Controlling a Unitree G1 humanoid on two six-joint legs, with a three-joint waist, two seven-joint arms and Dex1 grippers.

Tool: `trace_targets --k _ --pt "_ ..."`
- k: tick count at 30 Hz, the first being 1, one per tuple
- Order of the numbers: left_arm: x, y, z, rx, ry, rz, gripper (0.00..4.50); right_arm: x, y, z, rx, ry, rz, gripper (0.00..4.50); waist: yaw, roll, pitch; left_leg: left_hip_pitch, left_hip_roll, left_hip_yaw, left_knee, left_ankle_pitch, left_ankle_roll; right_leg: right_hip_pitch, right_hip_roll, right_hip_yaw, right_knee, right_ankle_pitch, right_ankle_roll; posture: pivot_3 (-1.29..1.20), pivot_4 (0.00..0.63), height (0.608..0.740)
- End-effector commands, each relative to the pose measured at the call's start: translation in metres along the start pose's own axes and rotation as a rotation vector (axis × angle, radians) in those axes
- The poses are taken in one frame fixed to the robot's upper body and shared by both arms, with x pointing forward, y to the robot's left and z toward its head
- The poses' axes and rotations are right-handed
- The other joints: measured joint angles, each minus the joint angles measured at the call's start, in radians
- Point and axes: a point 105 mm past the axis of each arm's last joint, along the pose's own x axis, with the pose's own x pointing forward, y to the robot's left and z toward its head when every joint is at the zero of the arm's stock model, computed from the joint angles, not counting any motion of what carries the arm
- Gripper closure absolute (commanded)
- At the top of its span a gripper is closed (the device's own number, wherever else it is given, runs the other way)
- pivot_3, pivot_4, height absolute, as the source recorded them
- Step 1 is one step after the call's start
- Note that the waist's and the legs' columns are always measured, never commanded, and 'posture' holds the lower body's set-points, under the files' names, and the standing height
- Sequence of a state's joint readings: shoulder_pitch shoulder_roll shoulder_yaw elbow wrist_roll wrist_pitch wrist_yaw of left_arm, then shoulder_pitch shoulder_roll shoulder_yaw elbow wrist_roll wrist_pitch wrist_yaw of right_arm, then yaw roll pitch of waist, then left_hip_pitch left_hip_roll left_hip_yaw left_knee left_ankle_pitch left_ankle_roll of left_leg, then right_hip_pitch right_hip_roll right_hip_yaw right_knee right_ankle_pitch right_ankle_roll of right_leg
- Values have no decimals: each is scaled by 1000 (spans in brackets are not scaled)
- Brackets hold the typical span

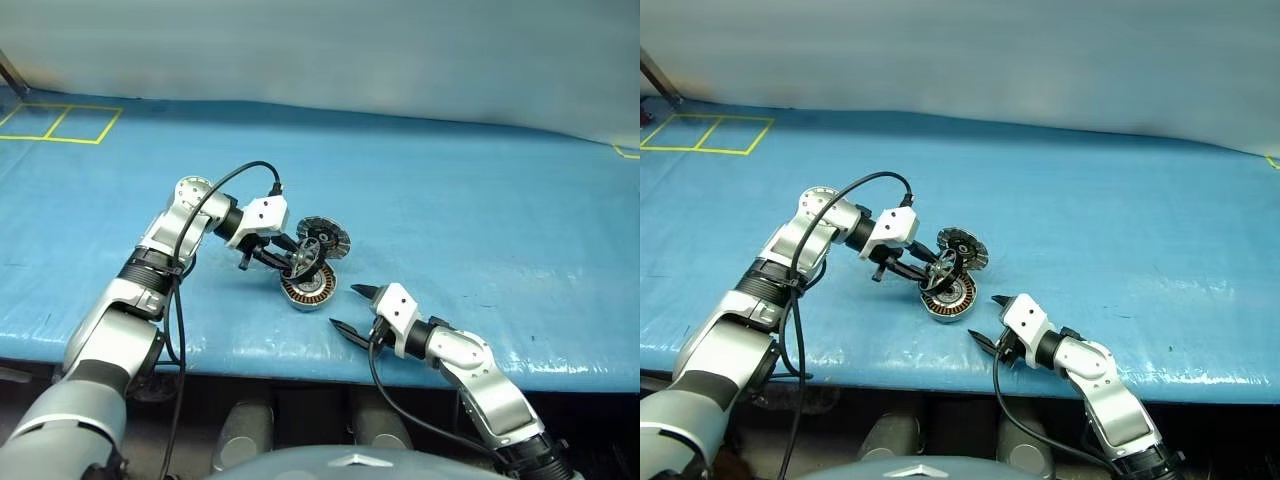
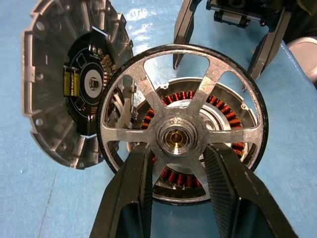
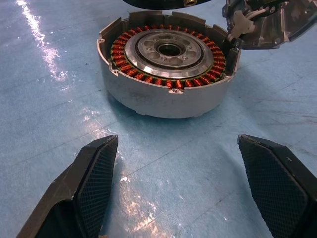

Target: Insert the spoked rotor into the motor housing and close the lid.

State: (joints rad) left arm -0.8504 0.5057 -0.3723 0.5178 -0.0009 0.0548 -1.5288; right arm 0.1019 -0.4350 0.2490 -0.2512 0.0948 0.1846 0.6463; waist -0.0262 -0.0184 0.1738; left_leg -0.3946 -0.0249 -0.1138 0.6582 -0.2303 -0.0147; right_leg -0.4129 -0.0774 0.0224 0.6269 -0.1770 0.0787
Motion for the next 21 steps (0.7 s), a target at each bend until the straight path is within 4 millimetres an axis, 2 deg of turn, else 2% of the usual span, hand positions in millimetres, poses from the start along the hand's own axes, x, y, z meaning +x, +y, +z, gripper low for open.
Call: trace_targets --k 1,10,21 --pt "-2 6 9 48 6 5 3083 0 -1 10 -24 -39 -14 422 0 0 0 0 0 0 0 0 0 0 0 0 0 0 0 0 150 740" --pt "1 3 -4 65 81 -31 3083 1 -1 11 -19 -44 -20 422 0 0 0 0 0 0 0 0 0 0 0 0 0 0 0 0 150 740" --pt "2 4 -4 89 95 -37 3083 2 -2 12 -29 -45 -15 422 -2 0 0 0 0 0 0 0 0 0 0 0 0 0 0 0 150 740"
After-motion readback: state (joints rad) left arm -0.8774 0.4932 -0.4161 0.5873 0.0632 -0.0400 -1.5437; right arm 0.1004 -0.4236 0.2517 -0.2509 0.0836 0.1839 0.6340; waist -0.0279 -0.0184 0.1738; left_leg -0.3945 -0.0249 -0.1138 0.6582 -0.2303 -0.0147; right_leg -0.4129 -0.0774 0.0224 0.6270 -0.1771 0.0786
